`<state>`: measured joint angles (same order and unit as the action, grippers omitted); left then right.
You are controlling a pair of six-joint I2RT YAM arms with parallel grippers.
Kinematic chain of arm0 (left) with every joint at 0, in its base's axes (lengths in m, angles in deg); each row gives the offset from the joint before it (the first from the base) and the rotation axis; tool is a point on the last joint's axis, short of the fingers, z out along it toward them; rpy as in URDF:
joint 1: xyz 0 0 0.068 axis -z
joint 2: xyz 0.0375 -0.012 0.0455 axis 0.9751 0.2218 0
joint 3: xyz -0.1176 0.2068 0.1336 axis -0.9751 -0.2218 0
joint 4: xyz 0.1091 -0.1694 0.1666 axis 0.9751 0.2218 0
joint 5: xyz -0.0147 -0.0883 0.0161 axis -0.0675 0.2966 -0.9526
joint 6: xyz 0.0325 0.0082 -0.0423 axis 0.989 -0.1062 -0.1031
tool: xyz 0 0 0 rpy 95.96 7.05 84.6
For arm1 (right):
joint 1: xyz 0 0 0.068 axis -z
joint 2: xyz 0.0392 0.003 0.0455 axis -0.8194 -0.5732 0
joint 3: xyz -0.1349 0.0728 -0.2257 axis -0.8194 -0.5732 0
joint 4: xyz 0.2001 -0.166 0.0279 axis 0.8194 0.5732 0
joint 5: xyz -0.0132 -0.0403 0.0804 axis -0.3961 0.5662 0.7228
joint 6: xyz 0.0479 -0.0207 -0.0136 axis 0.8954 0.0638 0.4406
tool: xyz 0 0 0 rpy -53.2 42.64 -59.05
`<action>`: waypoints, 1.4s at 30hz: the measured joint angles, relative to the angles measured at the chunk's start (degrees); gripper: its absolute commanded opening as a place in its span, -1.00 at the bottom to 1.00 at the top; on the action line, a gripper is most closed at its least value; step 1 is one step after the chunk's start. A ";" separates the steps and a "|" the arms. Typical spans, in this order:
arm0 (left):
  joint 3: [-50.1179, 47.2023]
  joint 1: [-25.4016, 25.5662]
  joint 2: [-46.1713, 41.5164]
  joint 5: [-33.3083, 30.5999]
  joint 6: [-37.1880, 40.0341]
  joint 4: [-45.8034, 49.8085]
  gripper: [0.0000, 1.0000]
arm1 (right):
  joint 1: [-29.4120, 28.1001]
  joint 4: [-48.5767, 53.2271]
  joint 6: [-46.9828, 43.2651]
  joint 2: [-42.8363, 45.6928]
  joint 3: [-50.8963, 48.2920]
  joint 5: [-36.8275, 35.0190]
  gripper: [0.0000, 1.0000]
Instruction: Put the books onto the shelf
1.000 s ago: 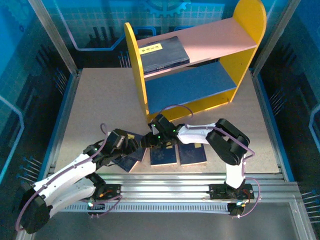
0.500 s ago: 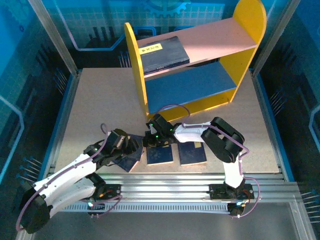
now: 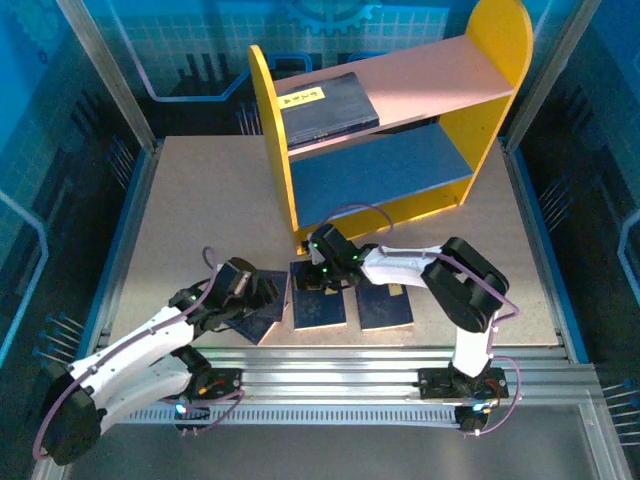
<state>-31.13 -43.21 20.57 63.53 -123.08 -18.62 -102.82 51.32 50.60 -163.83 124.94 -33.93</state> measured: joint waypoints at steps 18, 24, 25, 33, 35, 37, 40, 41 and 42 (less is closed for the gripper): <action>-0.24 -4.37 1.60 -2.38 0.11 -0.24 0.23 | -4.33 -1.60 0.59 -4.04 3.32 0.68 -0.09; -3.65 -4.57 1.60 -2.58 -0.26 -1.62 0.23 | -4.33 -1.33 1.40 -5.73 5.05 0.68 0.05; -3.87 -4.59 1.60 -2.58 -0.26 -1.66 0.23 | -4.33 -1.31 1.42 -5.95 5.53 0.68 0.06; -4.52 -4.70 2.25 -2.60 -0.90 -3.39 0.23 | -4.39 2.25 1.64 -8.22 9.68 -0.02 0.13; -4.55 -4.70 2.25 -2.58 -1.29 -3.65 0.23 | -4.48 3.74 1.62 -8.44 10.64 -0.70 0.13; -4.55 -4.70 2.25 -2.58 -1.31 -3.98 0.23 | -4.68 5.16 1.60 -8.70 11.52 -1.40 0.13; -4.83 -4.74 2.25 -2.58 -1.33 -4.48 0.23 | -4.83 6.78 1.60 -9.11 12.57 -2.14 0.13; -4.92 -4.74 2.25 -2.58 -1.33 -4.57 0.23 | -4.92 7.19 1.62 -9.33 12.94 -2.23 0.13; -4.94 -4.74 2.25 -2.58 -1.33 -4.59 0.23 | -4.96 7.52 1.60 -9.51 13.20 -2.34 0.13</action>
<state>-36.07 -47.95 22.82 60.95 -124.41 -23.21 -107.78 58.84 52.20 -173.33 138.14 -36.27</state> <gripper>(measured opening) 0.616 0.566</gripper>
